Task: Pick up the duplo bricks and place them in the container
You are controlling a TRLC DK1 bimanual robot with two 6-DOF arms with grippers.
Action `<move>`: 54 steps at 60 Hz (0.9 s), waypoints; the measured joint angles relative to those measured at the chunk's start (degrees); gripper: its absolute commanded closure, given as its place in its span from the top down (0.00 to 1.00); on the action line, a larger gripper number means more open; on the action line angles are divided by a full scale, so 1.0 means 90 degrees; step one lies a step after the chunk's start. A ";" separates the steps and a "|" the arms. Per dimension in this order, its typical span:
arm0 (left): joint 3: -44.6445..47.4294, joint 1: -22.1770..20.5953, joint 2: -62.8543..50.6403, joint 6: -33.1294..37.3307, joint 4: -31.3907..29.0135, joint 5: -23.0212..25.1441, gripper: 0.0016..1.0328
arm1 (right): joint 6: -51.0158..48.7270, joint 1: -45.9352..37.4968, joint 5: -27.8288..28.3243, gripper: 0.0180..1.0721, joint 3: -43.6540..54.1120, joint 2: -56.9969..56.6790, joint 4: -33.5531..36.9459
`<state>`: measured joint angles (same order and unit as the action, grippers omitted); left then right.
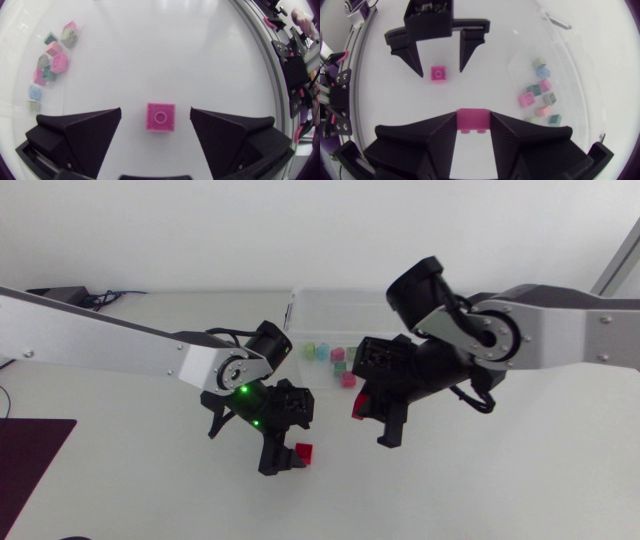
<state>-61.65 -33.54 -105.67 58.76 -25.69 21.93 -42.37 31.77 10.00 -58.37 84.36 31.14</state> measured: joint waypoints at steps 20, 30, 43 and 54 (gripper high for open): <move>-0.0233 -0.0194 -0.0391 0.0000 -0.0493 -0.0282 0.33 | 0.0389 -0.1083 0.0410 0.16 -0.0379 -0.0566 -0.0690; -0.0253 -0.0240 -0.0430 0.0000 -0.0872 -0.0328 0.31 | 0.0848 -0.1450 0.0415 0.16 -0.0525 -0.0454 -0.1596; -0.0267 -0.0236 0.0029 0.0000 -0.1367 -0.0328 0.31 | 0.1338 -0.1763 0.0357 0.16 -0.0755 0.0243 -0.2521; -0.0304 -0.0022 0.0935 -0.0032 -0.1479 -0.0325 0.31 | 0.1596 -0.1787 0.0187 0.24 -0.0826 0.0784 -0.3011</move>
<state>-64.38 -33.74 -97.25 58.48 -39.00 19.00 -28.01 15.68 11.68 -65.80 91.42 4.03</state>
